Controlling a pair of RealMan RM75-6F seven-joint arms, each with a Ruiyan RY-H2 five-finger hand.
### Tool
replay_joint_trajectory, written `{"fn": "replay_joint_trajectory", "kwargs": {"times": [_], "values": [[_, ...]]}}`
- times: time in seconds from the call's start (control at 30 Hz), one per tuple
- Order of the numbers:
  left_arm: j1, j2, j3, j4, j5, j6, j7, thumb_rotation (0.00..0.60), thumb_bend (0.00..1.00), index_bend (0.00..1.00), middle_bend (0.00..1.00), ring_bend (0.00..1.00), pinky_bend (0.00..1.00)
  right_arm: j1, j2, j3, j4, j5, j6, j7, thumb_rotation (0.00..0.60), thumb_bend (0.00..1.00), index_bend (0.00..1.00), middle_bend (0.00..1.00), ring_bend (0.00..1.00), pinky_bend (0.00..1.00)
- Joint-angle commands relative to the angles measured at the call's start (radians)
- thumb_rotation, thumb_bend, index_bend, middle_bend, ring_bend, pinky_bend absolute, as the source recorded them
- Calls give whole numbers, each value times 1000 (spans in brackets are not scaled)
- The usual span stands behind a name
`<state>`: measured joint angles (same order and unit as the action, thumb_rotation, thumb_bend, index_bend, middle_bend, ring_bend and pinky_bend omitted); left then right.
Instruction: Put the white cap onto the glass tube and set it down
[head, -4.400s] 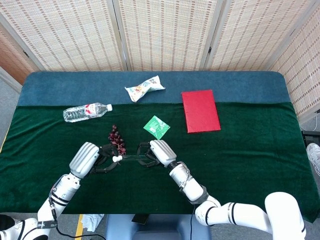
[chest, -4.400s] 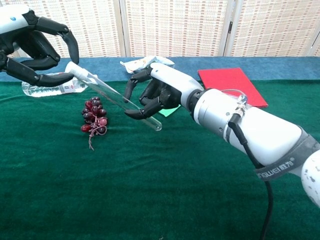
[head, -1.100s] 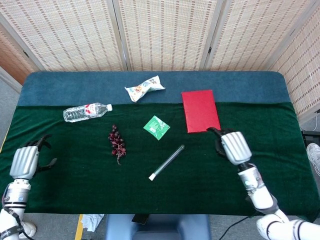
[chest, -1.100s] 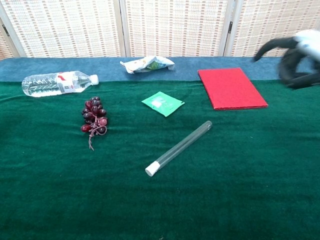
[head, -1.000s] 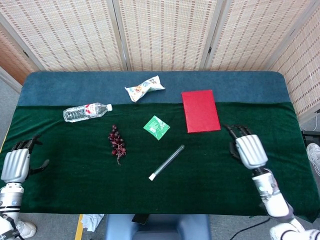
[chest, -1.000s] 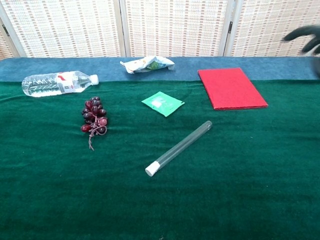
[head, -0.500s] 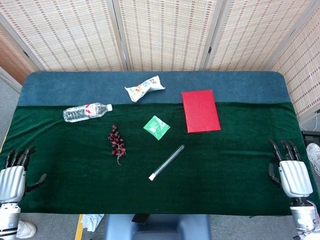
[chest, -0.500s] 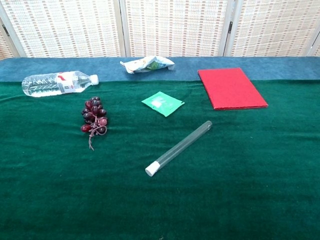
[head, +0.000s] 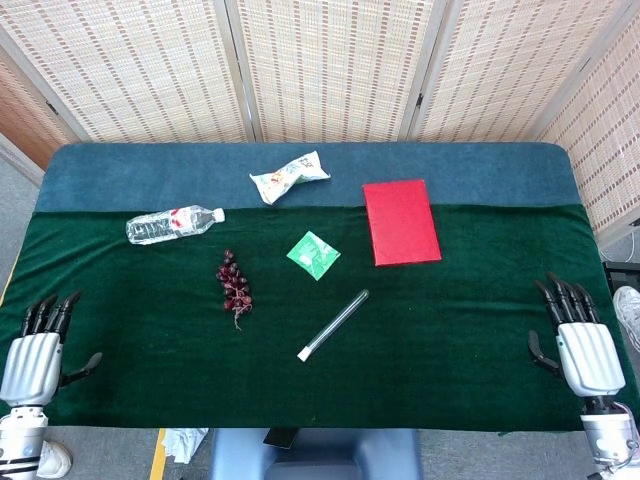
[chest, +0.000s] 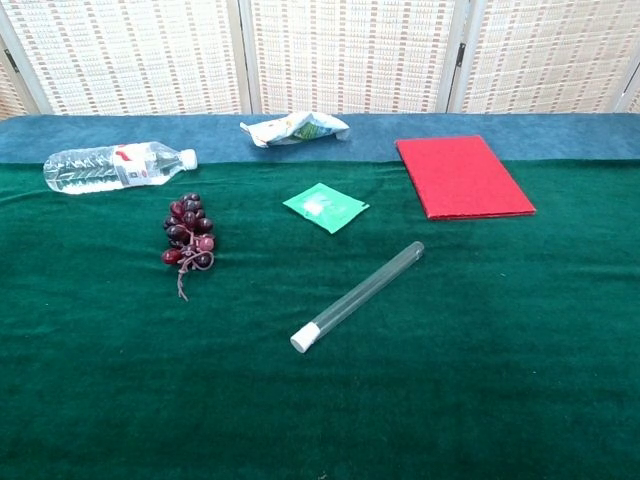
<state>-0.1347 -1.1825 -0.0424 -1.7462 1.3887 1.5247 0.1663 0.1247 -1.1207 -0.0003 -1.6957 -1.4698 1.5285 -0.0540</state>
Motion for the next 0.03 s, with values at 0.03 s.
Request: {"fn": "replay_joint_trajectory", "kwargs": {"times": [0.03], "values": [[2,-1,-2,-1,5,0,0,600,266,58,182,70,0,-3,0,1,-1,-2,-6,5,512,585,0,0,0,0]]}}
